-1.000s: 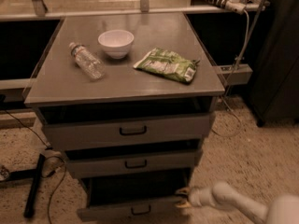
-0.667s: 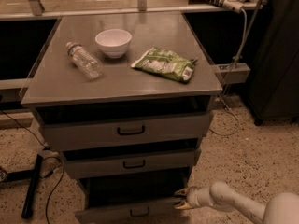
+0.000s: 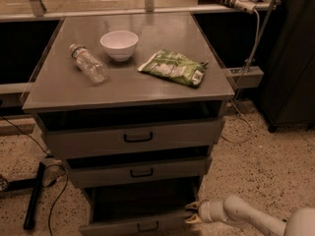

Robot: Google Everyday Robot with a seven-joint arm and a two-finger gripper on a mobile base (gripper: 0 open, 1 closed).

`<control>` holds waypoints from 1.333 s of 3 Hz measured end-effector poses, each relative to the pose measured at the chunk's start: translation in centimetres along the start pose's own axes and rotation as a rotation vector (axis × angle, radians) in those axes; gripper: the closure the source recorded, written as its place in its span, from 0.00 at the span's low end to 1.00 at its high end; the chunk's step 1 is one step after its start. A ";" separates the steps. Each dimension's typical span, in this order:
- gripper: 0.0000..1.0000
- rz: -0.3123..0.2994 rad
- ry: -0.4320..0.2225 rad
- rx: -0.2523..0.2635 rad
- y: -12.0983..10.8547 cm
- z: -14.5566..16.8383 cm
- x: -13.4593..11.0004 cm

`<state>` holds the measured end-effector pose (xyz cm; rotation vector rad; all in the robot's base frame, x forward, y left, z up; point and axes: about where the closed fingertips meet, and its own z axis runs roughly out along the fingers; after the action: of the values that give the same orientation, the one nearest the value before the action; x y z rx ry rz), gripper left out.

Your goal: Open bottom drawer

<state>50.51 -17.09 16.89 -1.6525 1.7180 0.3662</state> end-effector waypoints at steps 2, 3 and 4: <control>1.00 0.010 -0.002 0.006 1.7 -0.7 0.1; 1.00 0.020 -0.005 0.009 3.1 -1.3 0.3; 1.00 0.021 -0.005 0.009 3.4 -1.4 0.2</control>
Offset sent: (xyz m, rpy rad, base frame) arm -0.2109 -0.0560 -0.0065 0.0621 0.0227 -0.1303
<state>46.90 -17.71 16.83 -1.6271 1.7319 0.3713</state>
